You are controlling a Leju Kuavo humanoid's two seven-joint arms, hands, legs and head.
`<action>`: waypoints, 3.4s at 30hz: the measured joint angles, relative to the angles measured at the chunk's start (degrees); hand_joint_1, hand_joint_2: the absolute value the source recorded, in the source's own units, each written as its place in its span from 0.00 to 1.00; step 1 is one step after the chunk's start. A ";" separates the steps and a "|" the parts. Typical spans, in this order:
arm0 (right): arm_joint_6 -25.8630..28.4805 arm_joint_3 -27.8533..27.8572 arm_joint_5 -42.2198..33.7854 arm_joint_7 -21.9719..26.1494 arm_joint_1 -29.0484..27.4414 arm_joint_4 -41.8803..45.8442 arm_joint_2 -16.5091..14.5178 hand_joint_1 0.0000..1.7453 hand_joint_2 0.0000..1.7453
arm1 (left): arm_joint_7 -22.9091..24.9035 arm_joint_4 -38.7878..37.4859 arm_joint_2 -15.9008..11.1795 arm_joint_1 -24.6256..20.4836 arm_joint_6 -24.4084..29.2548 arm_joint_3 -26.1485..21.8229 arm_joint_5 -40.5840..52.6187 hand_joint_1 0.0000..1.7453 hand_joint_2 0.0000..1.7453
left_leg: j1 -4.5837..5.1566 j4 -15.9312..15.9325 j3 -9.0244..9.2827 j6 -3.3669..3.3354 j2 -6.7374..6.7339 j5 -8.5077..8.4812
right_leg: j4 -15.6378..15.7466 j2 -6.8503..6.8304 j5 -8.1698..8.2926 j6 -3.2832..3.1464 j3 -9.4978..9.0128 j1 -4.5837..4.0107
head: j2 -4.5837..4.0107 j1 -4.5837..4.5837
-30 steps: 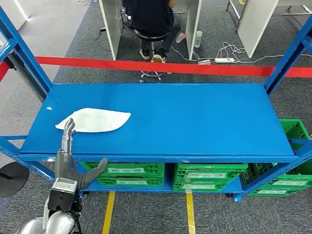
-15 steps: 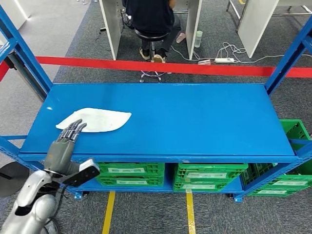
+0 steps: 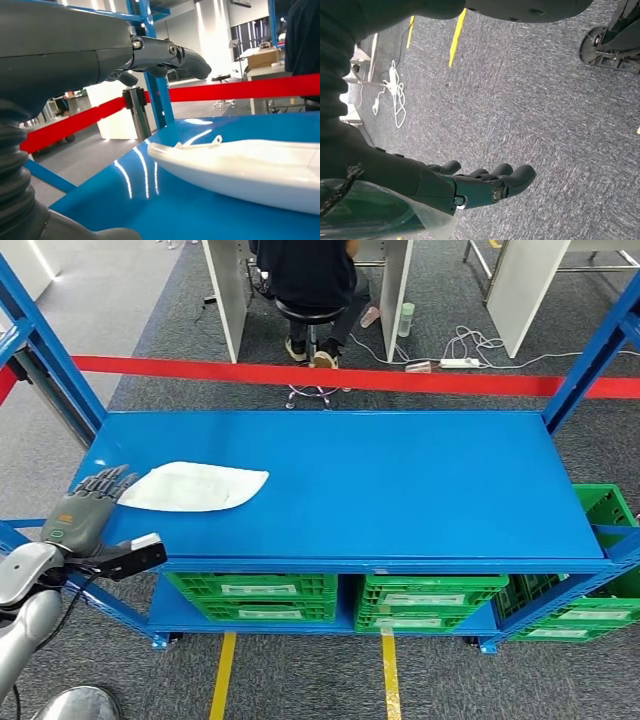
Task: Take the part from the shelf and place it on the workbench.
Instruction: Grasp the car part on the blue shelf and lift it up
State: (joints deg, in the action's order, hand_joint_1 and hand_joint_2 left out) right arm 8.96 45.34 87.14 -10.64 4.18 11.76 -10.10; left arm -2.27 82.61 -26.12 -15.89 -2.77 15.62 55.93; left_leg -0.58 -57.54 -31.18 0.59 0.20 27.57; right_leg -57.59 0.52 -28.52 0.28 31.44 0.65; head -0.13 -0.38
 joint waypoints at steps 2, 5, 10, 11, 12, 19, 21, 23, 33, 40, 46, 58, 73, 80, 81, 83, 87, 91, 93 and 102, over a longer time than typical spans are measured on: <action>-0.02 -0.02 0.04 -0.01 0.00 0.00 0.00 0.00 1.00 | 0.01 -0.34 -0.47 -0.26 -0.11 0.36 0.14 0.00 1.00 | 0.00 0.00 -0.01 0.00 0.00 0.00 | 0.00 0.00 0.00 0.00 0.01 0.00 | 0.00 0.00; -0.17 -0.07 0.29 -0.05 0.04 0.00 0.00 0.00 1.00 | -0.05 -1.30 -1.29 -1.58 -1.21 1.18 0.50 0.00 1.00 | 0.00 0.00 -0.02 0.00 0.01 0.00 | 0.01 -0.02 0.00 0.00 0.04 0.00 | 0.00 0.00; -0.67 -0.43 0.79 -0.11 0.37 0.00 0.01 0.00 1.00 | -1.42 -5.84 -2.34 -7.40 -3.72 4.17 0.96 0.00 1.00 | 0.00 0.00 -0.02 -0.01 0.02 -0.05 | 0.00 -0.03 0.05 0.02 0.03 0.00 | 0.00 -0.01; -0.86 -0.62 0.96 -0.11 0.48 0.00 0.02 0.00 1.00 | -2.02 -6.95 -2.40 -8.64 -4.22 4.92 0.95 0.00 1.00 | 0.00 0.00 -0.02 -0.01 0.01 -0.06 | 0.00 -0.02 0.07 0.01 0.03 0.00 | 0.00 -0.01; -1.05 -0.83 1.12 -0.15 0.60 0.00 0.04 0.00 1.00 | -2.72 -8.27 -2.42 -9.89 -4.73 5.71 0.86 0.00 1.00 | 0.00 0.00 -0.02 -0.01 0.01 -0.08 | 0.00 -0.02 0.08 0.00 0.03 0.00 | 0.00 0.00; -2.21 -2.27 2.16 -0.48 1.44 0.01 0.16 0.00 1.00 | -8.29 -19.67 -1.81 -17.55 -4.15 11.71 -0.04 0.00 1.00 | 0.00 0.00 -0.02 -0.01 -0.01 -0.13 | 0.00 0.03 0.10 0.00 0.04 0.00 | 0.00 0.00; -2.52 -2.77 2.34 -0.48 1.72 0.02 0.19 0.00 1.00 | -9.63 -22.85 -1.01 -18.86 -2.45 13.25 -0.15 0.00 1.00 | 0.00 0.00 -0.03 -0.01 -0.03 -0.13 | 0.00 0.06 0.10 0.00 0.07 0.00 | 0.00 0.00; -2.91 -3.36 2.46 -0.48 2.01 0.04 0.24 0.00 1.00 | -10.76 -26.52 0.17 -20.21 -0.25 14.92 -0.08 0.00 1.00 | 0.01 -0.01 -0.06 -0.01 -0.03 -0.13 | 0.00 0.05 0.10 0.00 0.08 0.01 | 0.00 0.00; -3.36 -5.17 2.69 -0.62 2.73 0.10 0.34 0.00 1.00 | -12.11 -36.61 4.55 -23.54 4.85 17.74 -0.87 0.00 1.00 | 0.01 -0.01 -0.05 -0.01 -0.04 -0.13 | 0.00 0.09 0.14 0.04 0.08 0.01 | 0.00 -0.01; -3.69 -5.55 2.69 -0.80 2.77 0.11 0.41 0.00 1.00 | -12.38 -39.56 6.32 -23.76 8.93 17.99 -0.84 0.00 1.00 | 0.01 -0.01 -0.01 -0.01 -0.04 -0.15 | -0.02 0.07 0.14 0.04 0.03 0.01 | 0.00 0.01; -3.78 -5.81 2.68 -0.79 2.76 0.13 0.44 0.00 1.00 | -12.84 -42.04 7.32 -24.15 9.25 17.97 -0.77 1.00 1.00 | 0.01 -0.01 0.02 -0.03 -0.03 -0.17 | -0.02 0.05 0.15 0.04 -0.03 0.01 | 0.00 0.00; -3.74 -6.63 2.52 -0.76 2.73 0.13 0.53 0.00 1.00 | -13.56 -43.92 7.41 -24.27 8.13 17.31 -0.86 1.00 1.00 | 0.01 -0.01 -0.01 -0.01 -0.03 -0.21 | -0.03 0.06 0.18 0.02 0.02 0.01 | 0.00 -0.01; -3.58 -6.76 2.39 -0.82 2.73 0.13 0.55 0.00 1.00 | -14.25 -44.11 7.33 -25.05 6.67 16.75 -0.83 1.00 1.00 | 0.00 -0.01 0.01 0.00 -0.04 -0.22 | -0.03 0.07 0.19 0.03 0.02 0.00 | 0.00 -0.01; -3.58 -6.76 1.97 -0.96 2.73 0.13 0.55 0.00 1.00 | -13.54 -44.18 7.56 -25.21 8.27 16.84 0.03 1.00 1.00 | 0.00 -0.01 0.00 0.00 -0.04 -0.22 | -0.03 0.07 0.19 0.03 0.02 0.01 | 0.00 0.00; -3.57 -6.76 1.94 -0.96 2.73 0.13 0.55 0.00 1.00 | -13.38 -44.18 7.63 -25.20 8.64 16.84 0.02 1.00 1.00 | 0.01 -0.01 0.00 0.00 -0.04 -0.22 | -0.03 0.07 0.19 0.03 0.01 0.01 | 0.00 0.01; -3.52 -6.76 1.90 -0.96 2.72 0.13 0.55 0.00 1.00 | -13.26 -44.18 7.80 -25.14 9.22 16.77 -0.36 1.00 1.00 | 0.01 -0.01 0.00 0.00 -0.04 -0.22 | -0.03 0.06 0.19 0.03 0.01 0.01 | 0.00 0.00; -3.40 -6.76 1.84 -0.96 2.71 0.13 0.55 0.00 1.00 | -13.33 -44.18 8.15 -24.67 10.89 16.51 -1.33 1.00 1.00 | 0.01 -0.01 0.00 0.00 -0.03 -0.22 | -0.03 0.06 0.20 0.03 0.02 0.01 | 0.00 -0.01; -3.32 -6.76 1.71 -0.96 2.71 0.13 0.55 0.00 1.00 | -12.98 -44.18 8.79 -24.03 12.17 15.61 -1.43 1.00 1.00 | 0.01 -0.01 -0.01 0.00 -0.03 -0.22 | -0.03 0.06 0.20 0.04 0.02 0.01 | 0.00 -0.01; -3.31 -6.76 1.69 -0.96 2.71 0.13 0.55 0.00 1.00 | -12.90 -44.17 9.06 -23.90 12.28 15.28 -1.46 1.00 1.00 | 0.01 -0.01 -0.01 0.00 -0.03 -0.22 | -0.03 0.06 0.20 0.04 0.02 0.01 | 0.00 0.00; -2.52 -6.73 0.46 -0.98 2.54 0.13 0.55 0.00 1.00 | -14.25 -40.84 13.77 -20.31 15.47 8.42 -13.63 1.00 1.00 | 0.03 -0.02 -0.06 0.00 -0.03 -0.22 | -0.02 0.04 0.21 0.06 0.09 0.03 | 0.00 -0.01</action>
State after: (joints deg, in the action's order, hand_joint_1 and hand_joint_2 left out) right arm 6.44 38.62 87.61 -11.63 6.72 11.89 -9.55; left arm -16.52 41.77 -12.36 -36.20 12.70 24.04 42.29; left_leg -0.55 -57.56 -31.24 0.59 0.18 27.35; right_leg -57.61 0.56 -28.31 0.34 31.53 0.68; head -0.13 -0.39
